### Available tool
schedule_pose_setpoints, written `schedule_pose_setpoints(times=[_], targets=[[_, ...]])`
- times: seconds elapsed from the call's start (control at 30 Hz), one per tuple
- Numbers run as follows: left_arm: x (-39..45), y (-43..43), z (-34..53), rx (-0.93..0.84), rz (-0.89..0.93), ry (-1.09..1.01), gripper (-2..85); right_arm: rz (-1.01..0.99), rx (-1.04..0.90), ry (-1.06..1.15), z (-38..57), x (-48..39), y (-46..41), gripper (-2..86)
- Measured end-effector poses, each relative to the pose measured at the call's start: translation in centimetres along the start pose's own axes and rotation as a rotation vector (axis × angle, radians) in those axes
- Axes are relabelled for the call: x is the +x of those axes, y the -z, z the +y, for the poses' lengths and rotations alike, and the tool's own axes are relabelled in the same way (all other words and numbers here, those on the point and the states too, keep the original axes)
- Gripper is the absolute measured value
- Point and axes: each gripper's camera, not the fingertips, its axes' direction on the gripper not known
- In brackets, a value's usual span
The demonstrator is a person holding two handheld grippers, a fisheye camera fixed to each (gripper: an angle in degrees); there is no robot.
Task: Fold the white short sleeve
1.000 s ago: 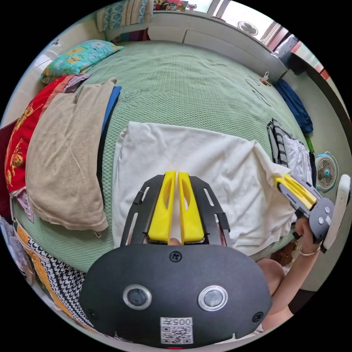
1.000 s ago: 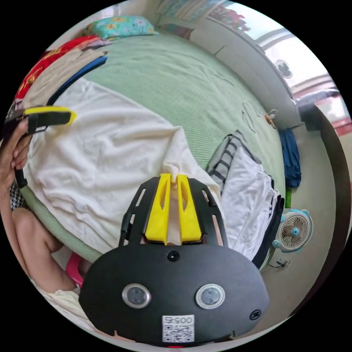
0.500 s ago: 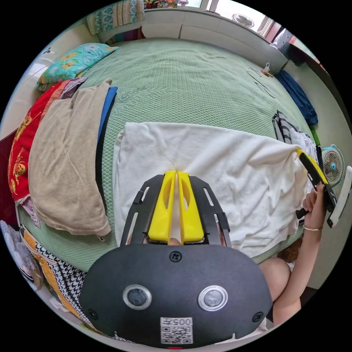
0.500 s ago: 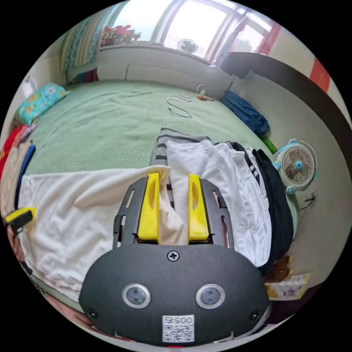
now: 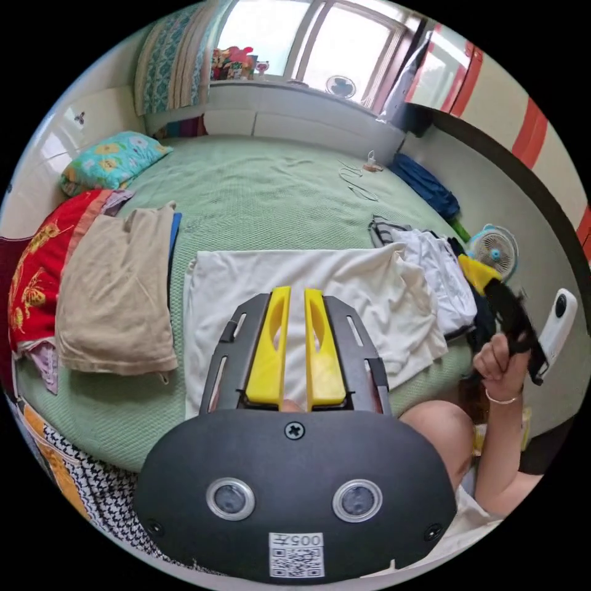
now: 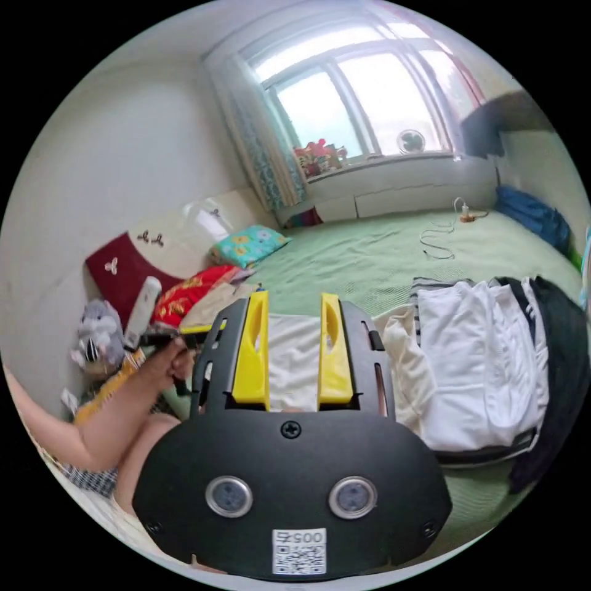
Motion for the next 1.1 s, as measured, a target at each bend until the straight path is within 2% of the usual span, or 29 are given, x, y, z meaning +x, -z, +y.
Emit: schedule_pose_setpoints(times=[0.17, 0.4, 0.7, 0.9, 1.1], targets=[[3.3, 7.6, 4.7, 0.025, -0.028, -0.073, 10.0, 0.039, -0.092, 0.163, 3.3, -2.5, 3.1, 11.9], [3.7, 10.0, 11.1, -0.001, -0.061, -0.036, 10.9, 0.164, -0.248, 0.384, 8.5, -4.6, 0.0, 9.7], [4.1, 9.7, 15.1, -0.069, -0.083, -0.028, 9.5, 0.232, -0.464, 0.422, 9.2, -2.5, -5.3, 7.9], [4.5, 9.0, 15.3, -0.087, -0.09, -0.077, 7.2, 0.147, -0.484, 0.339, 6.0, -0.5, -4.6, 0.7], [4.6, 5.8, 14.7, -0.161, -0.027, -0.139, 9.8, 0.128, -0.481, 0.345, -1.1, -1.2, -2.9, 0.2]])
